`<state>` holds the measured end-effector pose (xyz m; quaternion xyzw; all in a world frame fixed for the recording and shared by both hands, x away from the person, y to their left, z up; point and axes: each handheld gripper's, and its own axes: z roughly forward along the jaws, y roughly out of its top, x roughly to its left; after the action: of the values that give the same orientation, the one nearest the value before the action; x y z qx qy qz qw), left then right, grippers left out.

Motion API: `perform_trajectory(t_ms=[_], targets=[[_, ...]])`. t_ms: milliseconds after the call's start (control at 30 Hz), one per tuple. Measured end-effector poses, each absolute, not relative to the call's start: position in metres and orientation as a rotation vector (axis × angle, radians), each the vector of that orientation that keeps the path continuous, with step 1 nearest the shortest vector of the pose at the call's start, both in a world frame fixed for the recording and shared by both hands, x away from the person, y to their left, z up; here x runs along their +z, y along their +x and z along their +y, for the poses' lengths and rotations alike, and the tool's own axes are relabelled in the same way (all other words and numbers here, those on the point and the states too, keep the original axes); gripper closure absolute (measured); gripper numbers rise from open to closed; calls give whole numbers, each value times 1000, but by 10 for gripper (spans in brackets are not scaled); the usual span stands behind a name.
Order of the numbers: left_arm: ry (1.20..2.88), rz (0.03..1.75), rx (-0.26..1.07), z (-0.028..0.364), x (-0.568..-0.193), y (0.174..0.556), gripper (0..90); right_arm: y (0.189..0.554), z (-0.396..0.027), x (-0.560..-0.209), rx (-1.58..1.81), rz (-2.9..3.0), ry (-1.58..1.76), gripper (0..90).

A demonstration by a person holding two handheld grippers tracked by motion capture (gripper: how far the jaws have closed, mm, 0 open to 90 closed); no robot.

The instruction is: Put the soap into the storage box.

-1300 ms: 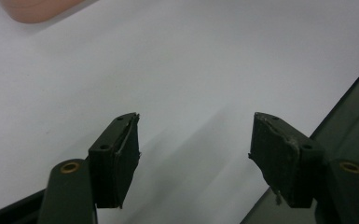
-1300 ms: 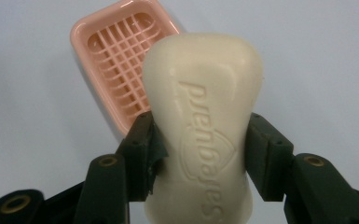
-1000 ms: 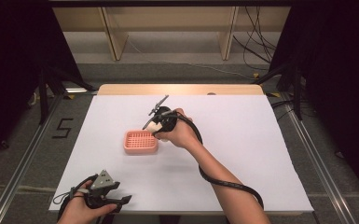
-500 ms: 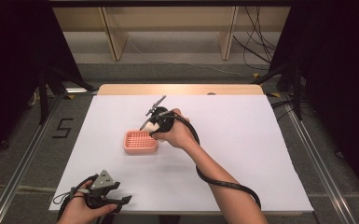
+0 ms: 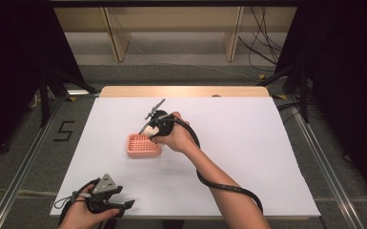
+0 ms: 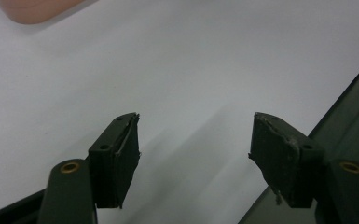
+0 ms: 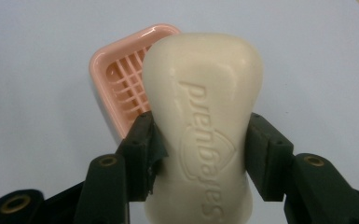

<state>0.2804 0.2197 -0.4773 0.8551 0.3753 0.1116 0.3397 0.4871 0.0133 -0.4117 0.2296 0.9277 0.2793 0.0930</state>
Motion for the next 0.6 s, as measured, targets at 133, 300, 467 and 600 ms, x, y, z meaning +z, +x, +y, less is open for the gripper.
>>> perform_trajectory(t_ms=[133,300,467,600], targets=[[2227,976,290,220,-477,280,323,486,17,-412,828,2759,684,505],[2220,972,279,220,-477,280,323,487,22,-412,827,2768,657,505],[2220,970,280,221,-477,280,323,488,26,-414,826,2775,660,505],[2220,969,279,221,-477,280,323,488,28,-415,820,2776,653,505]])
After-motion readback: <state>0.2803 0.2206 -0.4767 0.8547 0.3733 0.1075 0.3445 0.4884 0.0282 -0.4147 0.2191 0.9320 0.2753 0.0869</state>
